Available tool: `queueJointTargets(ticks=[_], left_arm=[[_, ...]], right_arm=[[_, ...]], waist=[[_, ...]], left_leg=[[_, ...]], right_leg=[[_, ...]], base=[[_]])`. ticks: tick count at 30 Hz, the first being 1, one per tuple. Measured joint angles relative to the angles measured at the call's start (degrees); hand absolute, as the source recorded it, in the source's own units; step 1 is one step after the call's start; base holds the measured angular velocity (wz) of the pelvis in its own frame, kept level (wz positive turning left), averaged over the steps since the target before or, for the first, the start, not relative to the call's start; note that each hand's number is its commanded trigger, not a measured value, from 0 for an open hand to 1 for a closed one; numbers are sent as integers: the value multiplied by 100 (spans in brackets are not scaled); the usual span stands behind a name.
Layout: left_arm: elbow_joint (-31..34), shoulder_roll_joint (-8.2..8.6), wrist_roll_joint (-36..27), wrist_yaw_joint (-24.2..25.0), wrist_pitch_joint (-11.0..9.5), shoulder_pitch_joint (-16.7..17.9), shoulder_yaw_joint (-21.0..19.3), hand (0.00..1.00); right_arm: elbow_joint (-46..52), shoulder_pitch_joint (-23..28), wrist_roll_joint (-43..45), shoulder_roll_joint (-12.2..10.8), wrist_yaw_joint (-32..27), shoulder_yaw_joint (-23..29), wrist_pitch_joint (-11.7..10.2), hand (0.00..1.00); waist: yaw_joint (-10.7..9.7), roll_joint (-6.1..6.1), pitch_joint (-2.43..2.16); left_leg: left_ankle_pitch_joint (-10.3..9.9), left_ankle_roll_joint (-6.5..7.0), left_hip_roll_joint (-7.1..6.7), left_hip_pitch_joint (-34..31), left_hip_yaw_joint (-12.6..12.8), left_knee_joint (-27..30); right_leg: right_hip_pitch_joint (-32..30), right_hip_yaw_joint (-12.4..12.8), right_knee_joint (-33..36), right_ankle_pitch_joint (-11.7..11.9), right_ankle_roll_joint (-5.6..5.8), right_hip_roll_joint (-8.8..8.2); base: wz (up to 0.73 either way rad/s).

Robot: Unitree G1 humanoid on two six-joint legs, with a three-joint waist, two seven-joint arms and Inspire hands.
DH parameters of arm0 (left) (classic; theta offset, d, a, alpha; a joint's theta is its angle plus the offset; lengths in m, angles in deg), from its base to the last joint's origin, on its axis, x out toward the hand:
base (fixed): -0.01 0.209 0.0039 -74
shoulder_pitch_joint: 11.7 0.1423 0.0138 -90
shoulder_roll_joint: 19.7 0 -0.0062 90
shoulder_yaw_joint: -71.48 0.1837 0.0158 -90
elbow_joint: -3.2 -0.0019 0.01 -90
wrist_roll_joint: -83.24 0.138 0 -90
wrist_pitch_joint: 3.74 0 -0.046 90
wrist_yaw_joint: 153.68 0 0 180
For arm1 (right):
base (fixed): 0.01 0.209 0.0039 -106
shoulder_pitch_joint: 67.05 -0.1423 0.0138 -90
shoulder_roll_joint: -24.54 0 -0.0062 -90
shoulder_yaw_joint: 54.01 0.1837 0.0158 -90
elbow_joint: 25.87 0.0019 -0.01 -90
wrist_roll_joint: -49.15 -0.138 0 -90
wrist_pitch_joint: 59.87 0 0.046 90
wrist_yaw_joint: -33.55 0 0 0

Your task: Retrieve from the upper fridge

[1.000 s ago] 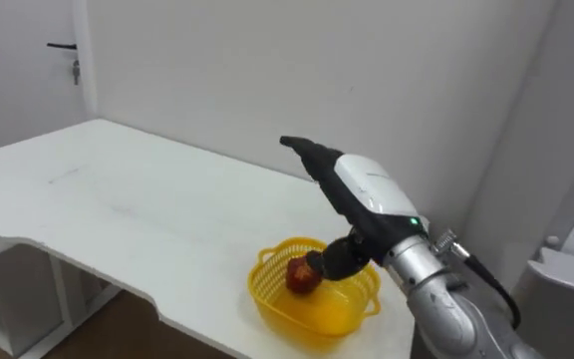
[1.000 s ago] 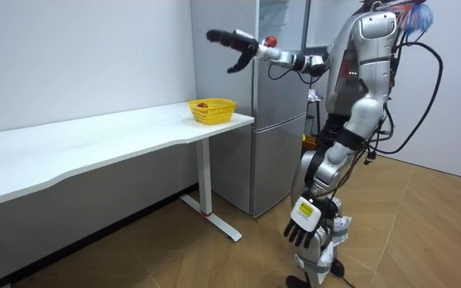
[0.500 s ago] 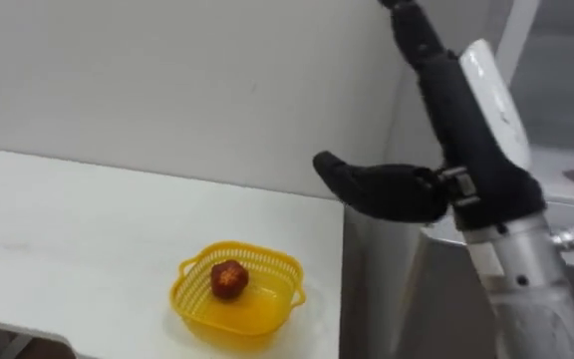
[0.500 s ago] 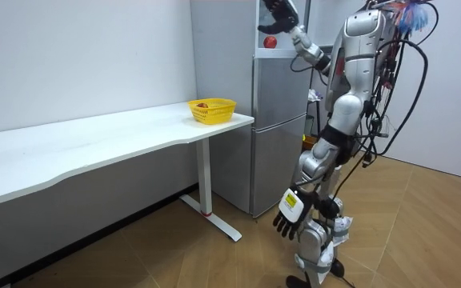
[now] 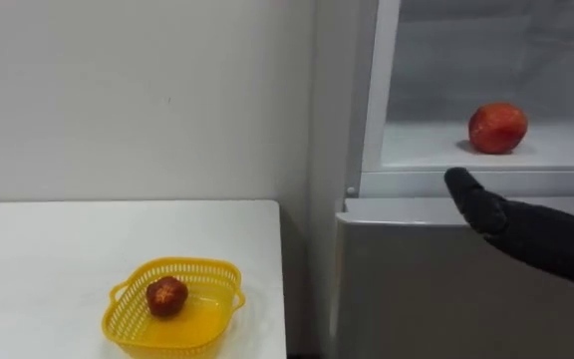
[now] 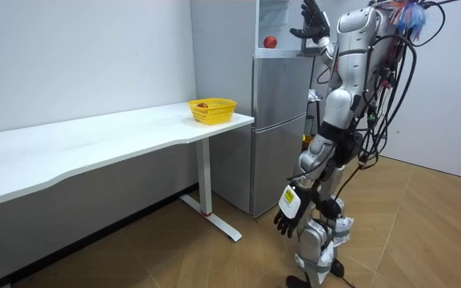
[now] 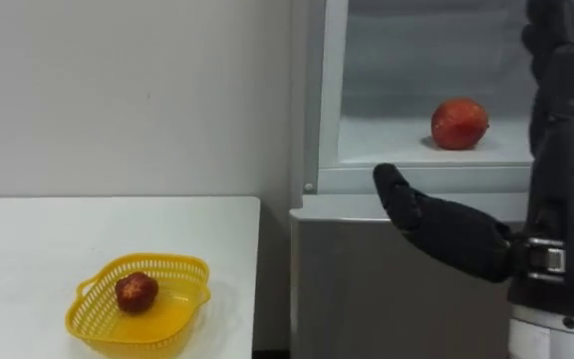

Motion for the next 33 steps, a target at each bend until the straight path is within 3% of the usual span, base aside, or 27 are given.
queueJointTargets(ticks=[3, 7, 18, 21, 28, 33], left_arm=[[14, -1, 4, 2, -2, -25, 1, 0], [8, 0, 3, -38, 4, -82, 19, 0], [12, 0, -2, -236, 41, -100, 15, 0], [14, -7, 1, -218, 41, -97, -1, 0], [180, -28, 29, -104, 84, -35, -282, 0], [183, -50, 65, 55, 137, 7, -419, 0]], right_arm=[[57, 192, 304, -14, -325, 110, -134, 0], [-46, 224, 394, -19, -614, 134, -158, 0], [-784, 208, 305, -26, -914, 321, -137, 0], [-1100, 59, -71, -6, -911, 447, -123, 0], [-1996, -550, -236, 274, -987, 592, 161, 0], [-2053, -870, -344, 449, -833, 616, 273, 0]], waist=[[-51, 1, -30], [-90, -52, -23], [-92, -140, 35], [-62, -198, 83], [51, -303, 66], [88, -404, 15]], left_leg=[[0, 0, -2, -28, 1, -2], [0, 0, -1, -37, 6, -10], [-2, 0, -9, 46, 13, -93], [-2, 0, -7, 40, 13, -93], [-1, 0, -12, -31, -6, -85], [1, 2, -29, -49, -88, -53]], right_leg=[[-20, -1, 7, 6, 2, 3], [-9, 7, 3, 7, 0, 7], [12, 9, -21, -7, 16, 4], [7, 6, -20, -9, 13, 4], [-13, -13, -28, -15, 15, 0], [18, -76, -90, -15, 16, -9]], base=[[0], [0], [0], [0], [1], [7]])
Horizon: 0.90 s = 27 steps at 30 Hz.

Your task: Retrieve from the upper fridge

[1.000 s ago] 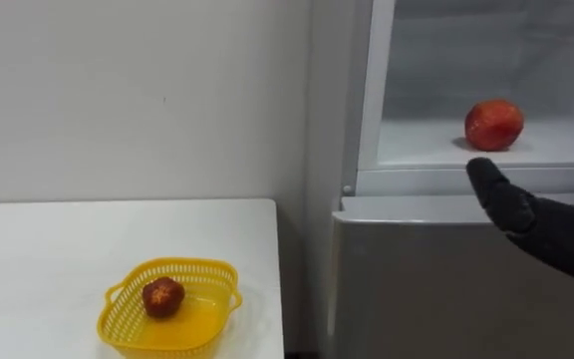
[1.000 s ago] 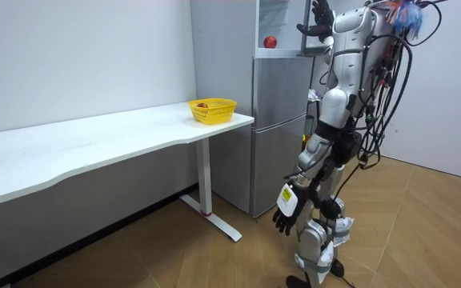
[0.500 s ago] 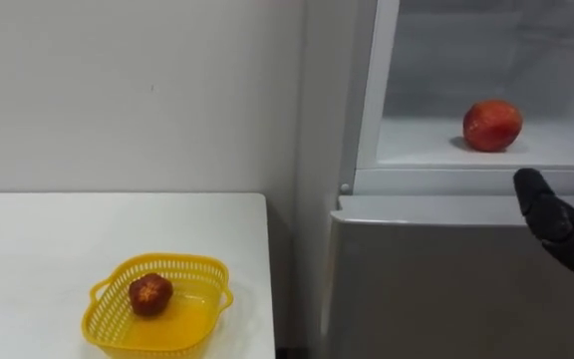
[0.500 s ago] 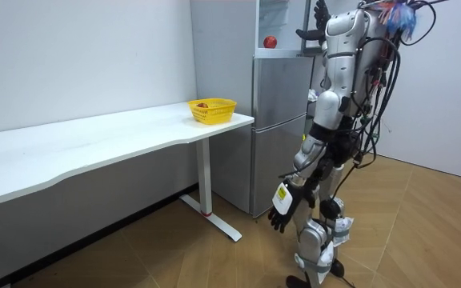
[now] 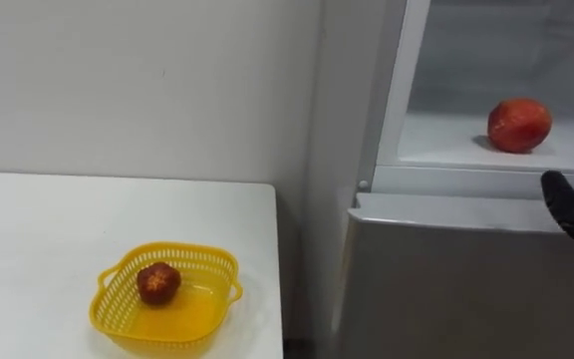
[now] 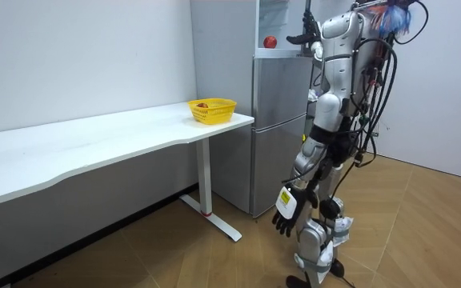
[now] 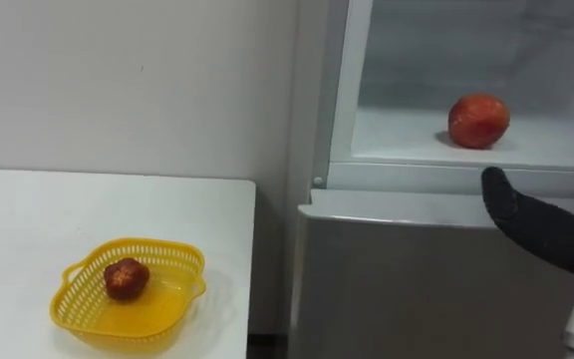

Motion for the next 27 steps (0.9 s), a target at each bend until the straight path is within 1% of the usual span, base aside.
queueJointTargets(ticks=[1, 2, 3, 4, 5, 7, 9, 10, 11, 13, 14, 15, 17, 18, 20, 22, 23, 27], left_arm=[[1, -6, 2, 26, 2, 9, -59, 0], [4, -7, -1, 68, 12, 7, -76, 0], [4, -6, -1, 86, 24, 2, -75, 0], [0, -5, -1, 134, 40, -11, -74, 0], [1, -9, -1, 184, 52, -22, -74, 0], [4, -8, 1, 216, 67, -23, -76, 0], [17, -5, -1, 232, 80, 5, -84, 0], [32, -3, -4, 248, 93, 17, -88, 0], [32, -3, -16, 259, 101, 25, -91, 0], [37, -5, -53, 293, 115, 40, -157, 0], [38, -9, -54, 293, 120, 52, -189, 0], [40, -17, -53, 296, 121, 61, -190, 0], [68, -63, -50, 310, 124, 67, -201, 0], [71, -75, -47, 316, 136, 65, -201, 0], [178, -100, -35, 320, 166, 93, -248, 0], [231, -116, -35, 314, 174, 91, -305, 0], [275, -128, -36, 310, 197, 96, -304, 0], [321, -150, -42, 288, 278, 96, -305, 0]], right_arm=[[-3, -28, 3, 25, 21, 1, 1, 0], [-83, -120, -27, 66, 37, 2, -2, 0], [-181, -209, -91, 108, 70, 1, -2, 0], [-460, -467, -204, 194, 146, 0, 41, 0], [-683, -693, -300, 237, 236, 0, 134, 0], [-844, -876, -419, 255, 334, 2, 219, 0], [-908, -1012, -559, 266, 456, 3, 242, 0], [-912, -1057, -646, 314, 523, 3, 241, 0], [-920, -1072, -723, 364, 557, 3, 241, 0], [-1116, -1266, -1025, 516, 687, 7, 242, 0], [-1302, -1362, -1056, 629, 689, 8, 243, 0], [-1411, -1410, -1061, 697, 688, 8, 248, 0], [-1803, -1665, -1066, 953, 684, 9, 370, 0], [-1900, -1733, -1069, 1001, 684, 9, 381, 0], [-2143, -1852, -1145, 1145, 684, 9, 482, 0], [-2279, -1860, -1255, 1231, 688, 9, 533, 0], [-2311, -1860, -1290, 1250, 699, 9, 620, 0], [-2347, -1860, -1383, 1274, 783, 9, 774, 0]], waist=[[50, -40, -8], [72, -68, 14], [78, -79, 25], [93, -94, 34], [90, -95, 39], [111, -95, 39], [111, -93, 41], [105, -75, 52], [103, -73, 53], [91, -53, 59], [90, -51, 60], [87, -48, 61], [94, -67, 39], [96, -60, 44], [102, -42, 35], [100, -52, 29], [101, -55, 26], [101, -69, 13]], left_leg=[[0, 0, 0, 7, -12, 14], [0, 0, -5, 19, -59, 36], [0, 0, -10, 27, -76, 38], [0, 0, -14, 36, -121, 39], [0, 0, -15, 33, -146, 40], [-1, -1, -15, 33, -151, 42], [-2, -1, -17, 4, -177, 47], [-3, -1, -22, -4, -211, 57], [-3, -1, -25, -5, -228, 61], [-4, -2, -30, -9, -270, 87], [-4, -2, -33, -19, -291, 97], [-4, -3, -35, -32, -302, 109], [-3, -3, -37, -113, -323, 158], [-3, -3, -36, -117, -323, 168], [-3, -3, -36, -119, -335, 180], [-2, -4, -37, -118, -358, 183], [-2, -4, -36, -116, -360, 185], [-1, -4, -36, -108, -359, 185]], right_leg=[[24, -11, -11, 0, 0, 0], [72, -52, -24, 0, 0, -9], [87, -69, -23, 0, 0, -13], [95, -80, -21, 1, 0, -17], [97, -97, -18, 1, 1, -18], [110, -126, -12, 1, 0, -19], [123, -168, -8, 1, 0, -24], [137, -214, -13, 1, 1, -32], [141, -230, -15, 1, 1, -34], [155, -253, -29, 0, 1, -34], [178, -275, -29, 0, 0, -36], [177, -289, -29, 0, 0, -39], [134, -309, -26, 0, 0, -41], [133, -309, -25, 0, 0, -41], [137, -344, -17, 0, -1, -48], [134, -388, -15, 0, -1, -55], [136, -394, -11, 0, -1, -56], [138, -403, 9, -1, -1, -61]], base=[[9], [11], [12], [10], [8], [10], [12], [11], [13], [9], [8], [10], [7], [0], [5], [8], [5], [0]])
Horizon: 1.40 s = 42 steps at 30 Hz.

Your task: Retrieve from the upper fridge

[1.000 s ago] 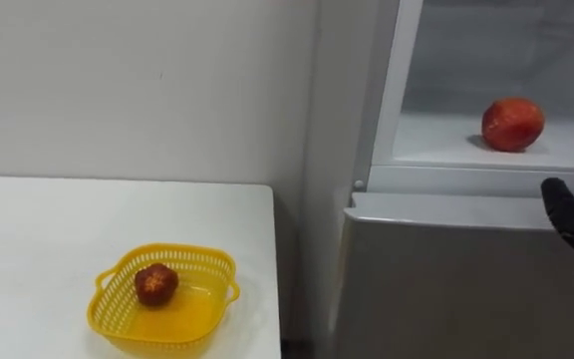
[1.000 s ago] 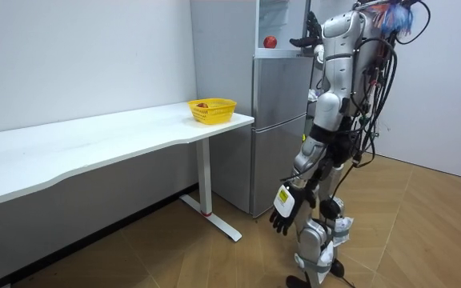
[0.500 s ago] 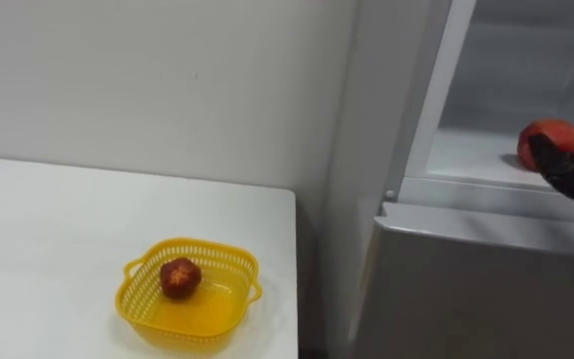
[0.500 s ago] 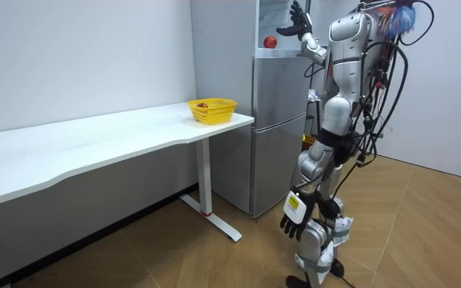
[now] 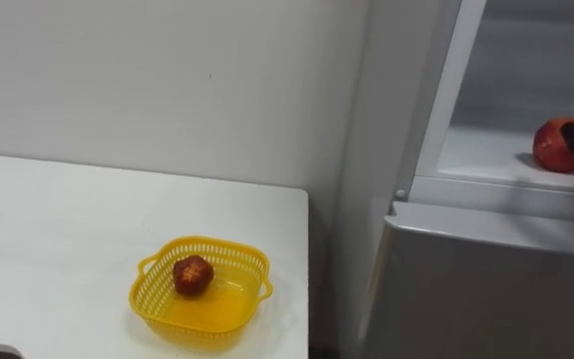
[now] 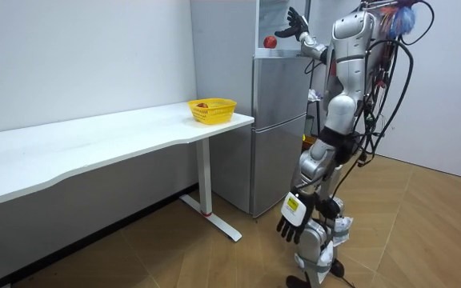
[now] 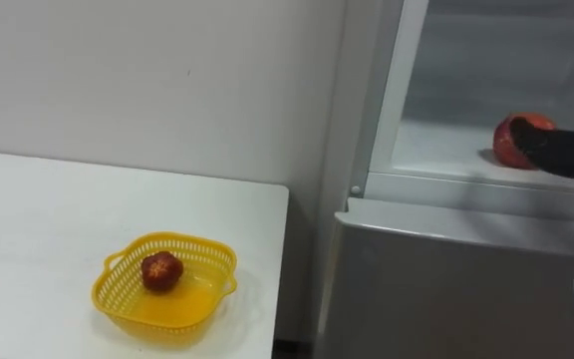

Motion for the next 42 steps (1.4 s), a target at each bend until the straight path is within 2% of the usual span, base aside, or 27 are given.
queueJointTargets(ticks=[3, 8, 14, 24, 31, 42], left_arm=[[22, -40, -7, 4, 6, 18, -2, 0], [101, -104, -1, 15, 62, 77, -102, 0], [173, -119, 4, 18, 130, 115, -103, 0], [361, -223, 0, 43, 214, 225, -117, 0], [406, -244, 7, 57, 283, 233, -118, 0], [408, -242, -5, 83, 383, 222, -117, 0]], right_arm=[[-190, -152, -121, 41, 154, -3, 101, 0], [-827, -394, -559, 248, 335, -49, 214, 0], [-1468, -558, -743, 249, 730, -109, 241, 0], [-1755, -558, -859, 276, 1237, -154, 436, 0], [-1769, -558, -968, 365, 1372, -280, 528, 0], [-1974, -564, -1199, 555, 1646, -284, 587, 0]], waist=[[-10, -31, -6], [-2, -131, -49], [-25, -177, -31], [-37, -192, -30], [-9, -241, -30], [100, -219, -29]], left_leg=[[0, 0, 0, 8, 0, -6], [-1, 0, 1, 20, -2, -1], [-2, -1, -2, -5, -7, 16], [0, 0, -2, -36, -21, 3], [0, -1, -3, -41, -22, -6], [0, -1, -8, -97, -82, 47]], right_leg=[[-10, -9, 30, -8, 0, -8], [27, -46, 50, -14, -2, -16], [29, -82, 40, -15, -3, -28], [-21, -131, 42, -17, -2, -34], [-21, -134, 43, -19, 2, -33], [-41, -160, 46, -20, 0, -37]], base=[[0], [0], [1], [0], [0], [0]])
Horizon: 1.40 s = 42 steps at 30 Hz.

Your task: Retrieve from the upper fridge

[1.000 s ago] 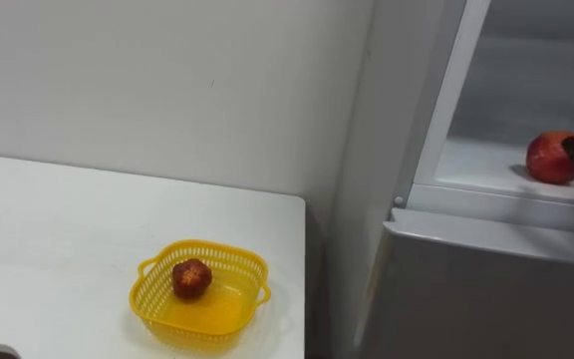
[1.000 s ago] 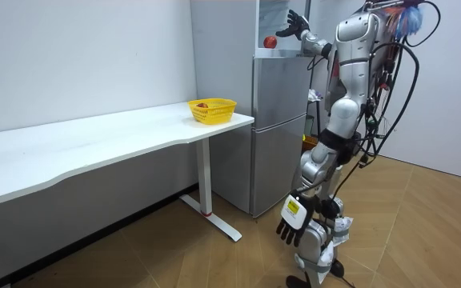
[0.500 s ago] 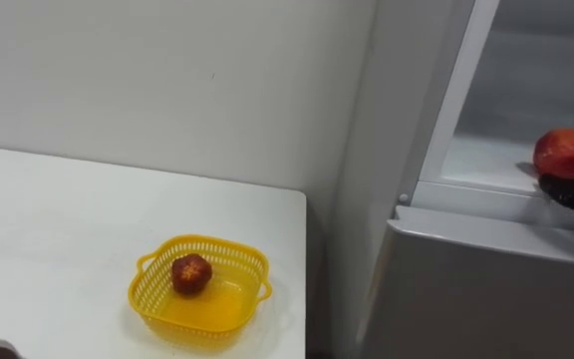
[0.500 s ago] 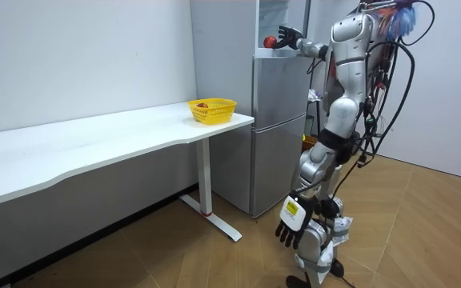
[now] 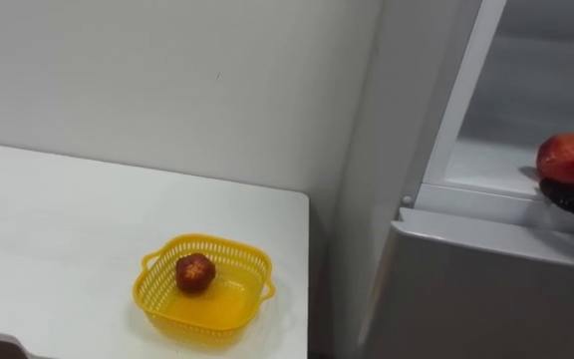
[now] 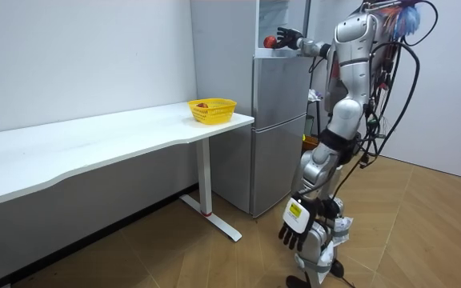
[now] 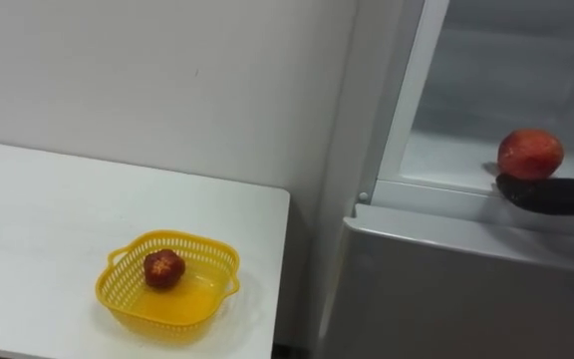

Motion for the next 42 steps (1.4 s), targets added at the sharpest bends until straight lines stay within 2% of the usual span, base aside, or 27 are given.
queueJointTargets(ticks=[2, 10, 21, 25, 30, 32, 36, 40, 41, 42], left_arm=[[1, 0, 0, 3, 7, 2, 0, 0], [3, 0, 0, 11, 87, 3, -1, 0], [2, 0, 2, 63, 88, -2, 1, 0], [7, 2, 4, 89, 119, -7, 2, 0], [226, 1, -2, 103, 140, 37, 2, 0], [280, -1, -8, 97, 136, 57, 4, 0], [407, -3, -10, 72, 140, 101, 17, 0], [424, -13, -13, 48, 156, 105, 25, 0], [420, -13, -13, 40, 168, 113, 28, 0], [421, -14, -13, 38, 171, 116, 29, 0]], right_arm=[[-70, -5, -11, 59, 66, -1, 0, 0], [-154, -65, -14, 64, 107, -9, 0, 0], [-156, -66, -218, 69, 169, -61, 1, 0], [-157, -75, -284, 156, 218, -211, 4, 0], [-278, -325, -388, 164, 262, -229, 181, 0], [-344, -475, -547, 178, 279, -397, 240, 0], [-454, -669, -723, 213, 303, -654, 250, 0], [-515, -686, -732, 218, 348, -703, 250, 0], [-593, -718, -729, 218, 384, -725, 250, 28], [-643, -746, -734, 218, 411, -748, 250, 69]], waist=[[27, 16, 0], [32, 40, 2], [34, 21, 4], [28, -7, 4], [23, -29, 8], [15, -36, 6], [9, -45, 3], [26, -47, 2], [30, -43, 5], [29, -42, 5]], left_leg=[[0, 0, 0, 2, -4, 3], [0, 0, -2, 2, -10, 16], [0, 0, -5, 6, -6, 10], [0, 0, -5, 0, -5, 7], [0, 0, -6, -5, 2, 3], [0, 0, -8, -10, 12, 3], [0, 0, -10, -37, 5, 15], [0, 0, -9, -61, -29, 34], [0, -1, -6, -62, -33, 35], [0, -1, -5, -62, -34, 34]], right_leg=[[6, -1, 4, 0, 0, 0], [14, -2, 6, -1, -2, 0], [15, -3, 9, -7, -9, -5], [4, -3, 7, -12, -11, -6], [-4, -6, 3, -12, -11, -4], [-8, -5, 4, -14, -8, -3], [-17, -12, 4, -14, -8, -3], [-12, -69, 7, -14, -8, -6], [-12, -77, 12, -14, -9, -6], [-12, -77, 12, -14, -9, -4]], base=[[0], [0], [0], [0], [0], [0], [2], [6], [0], [0]])
